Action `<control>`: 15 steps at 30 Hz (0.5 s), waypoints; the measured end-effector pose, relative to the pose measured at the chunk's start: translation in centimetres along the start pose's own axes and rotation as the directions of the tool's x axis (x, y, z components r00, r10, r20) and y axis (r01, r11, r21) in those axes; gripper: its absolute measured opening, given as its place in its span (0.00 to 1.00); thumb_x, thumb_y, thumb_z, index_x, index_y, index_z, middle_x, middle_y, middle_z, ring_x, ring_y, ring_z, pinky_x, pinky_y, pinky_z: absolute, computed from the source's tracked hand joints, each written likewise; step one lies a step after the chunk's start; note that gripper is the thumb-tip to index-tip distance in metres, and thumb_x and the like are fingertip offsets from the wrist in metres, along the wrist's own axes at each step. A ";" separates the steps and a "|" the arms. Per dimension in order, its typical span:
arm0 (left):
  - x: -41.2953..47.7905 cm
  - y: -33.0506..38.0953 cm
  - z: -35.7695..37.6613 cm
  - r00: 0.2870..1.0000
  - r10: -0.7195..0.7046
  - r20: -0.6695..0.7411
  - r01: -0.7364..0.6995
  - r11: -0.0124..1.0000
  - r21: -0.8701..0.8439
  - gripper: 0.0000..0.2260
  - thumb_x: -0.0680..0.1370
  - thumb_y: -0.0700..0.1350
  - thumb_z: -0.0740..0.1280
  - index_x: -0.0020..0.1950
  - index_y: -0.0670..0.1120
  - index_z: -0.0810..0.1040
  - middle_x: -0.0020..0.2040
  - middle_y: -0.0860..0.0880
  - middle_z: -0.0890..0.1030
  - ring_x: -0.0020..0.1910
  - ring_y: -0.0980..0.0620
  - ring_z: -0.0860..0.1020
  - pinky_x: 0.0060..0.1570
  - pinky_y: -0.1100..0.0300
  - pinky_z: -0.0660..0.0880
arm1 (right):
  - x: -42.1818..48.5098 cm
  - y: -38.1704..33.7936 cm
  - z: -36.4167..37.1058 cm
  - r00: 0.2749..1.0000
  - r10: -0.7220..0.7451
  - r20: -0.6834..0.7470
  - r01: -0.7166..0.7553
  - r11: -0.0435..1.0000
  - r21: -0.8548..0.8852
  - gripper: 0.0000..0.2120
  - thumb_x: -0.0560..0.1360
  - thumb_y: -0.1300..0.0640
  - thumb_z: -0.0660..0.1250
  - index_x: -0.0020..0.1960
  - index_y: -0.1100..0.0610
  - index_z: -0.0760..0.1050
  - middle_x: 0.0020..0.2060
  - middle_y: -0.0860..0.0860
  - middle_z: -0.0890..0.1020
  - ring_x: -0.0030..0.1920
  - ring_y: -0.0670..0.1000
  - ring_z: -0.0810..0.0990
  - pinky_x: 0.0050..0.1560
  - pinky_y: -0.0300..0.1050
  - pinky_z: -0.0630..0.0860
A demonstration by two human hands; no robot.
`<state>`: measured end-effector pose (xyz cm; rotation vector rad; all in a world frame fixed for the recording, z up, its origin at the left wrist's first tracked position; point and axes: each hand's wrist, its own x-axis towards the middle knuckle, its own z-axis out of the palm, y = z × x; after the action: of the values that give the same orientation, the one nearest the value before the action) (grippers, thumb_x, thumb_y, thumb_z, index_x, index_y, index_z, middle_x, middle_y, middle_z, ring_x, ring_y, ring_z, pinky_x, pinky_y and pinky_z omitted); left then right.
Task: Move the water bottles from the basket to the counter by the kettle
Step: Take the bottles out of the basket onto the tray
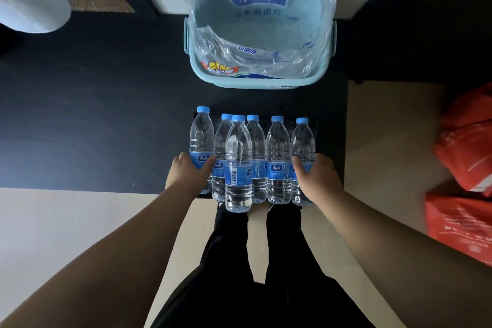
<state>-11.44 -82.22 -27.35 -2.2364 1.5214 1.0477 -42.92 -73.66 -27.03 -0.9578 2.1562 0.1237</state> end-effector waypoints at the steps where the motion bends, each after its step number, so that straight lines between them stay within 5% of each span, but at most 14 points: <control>1: 0.0 0.4 0.2 0.999 -0.037 -0.004 0.037 0.998 -0.049 0.38 0.70 0.77 0.62 0.62 0.46 0.74 0.56 0.46 0.77 0.49 0.48 0.79 0.41 0.53 0.78 | -0.1 -0.5 0.4 0.998 0.068 -0.007 -0.067 0.994 0.089 0.41 0.76 0.26 0.57 0.71 0.61 0.68 0.64 0.58 0.73 0.55 0.57 0.78 0.48 0.52 0.79; 6: -0.4 1.6 1.0 0.985 -0.172 -0.002 0.170 0.972 -0.160 0.47 0.66 0.78 0.68 0.68 0.41 0.72 0.63 0.43 0.74 0.62 0.42 0.77 0.60 0.41 0.79 | -0.1 -2.6 1.1 0.951 0.306 0.035 -0.299 0.889 0.347 0.49 0.70 0.24 0.65 0.75 0.60 0.65 0.68 0.59 0.70 0.64 0.60 0.75 0.58 0.60 0.80; 11: 0.4 1.6 0.2 0.967 -0.237 0.094 0.254 0.932 -0.258 0.53 0.60 0.80 0.68 0.69 0.40 0.73 0.62 0.42 0.78 0.53 0.44 0.82 0.39 0.53 0.80 | 1.5 -2.2 0.2 0.923 0.363 0.131 -0.381 0.803 0.458 0.49 0.63 0.21 0.68 0.64 0.61 0.73 0.60 0.60 0.79 0.55 0.61 0.82 0.42 0.51 0.77; 15: 1.1 1.6 -0.4 0.960 -0.223 0.171 0.263 0.928 -0.265 0.54 0.59 0.81 0.68 0.68 0.40 0.76 0.61 0.41 0.80 0.53 0.43 0.82 0.52 0.46 0.82 | 1.4 -1.9 0.2 0.915 0.375 0.146 -0.392 0.749 0.534 0.52 0.59 0.21 0.71 0.66 0.59 0.67 0.54 0.58 0.82 0.42 0.55 0.81 0.35 0.46 0.73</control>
<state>-12.45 -83.87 -27.50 -2.4021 1.0569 1.3818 -42.07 -75.78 -27.70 -0.1644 2.1477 -0.2826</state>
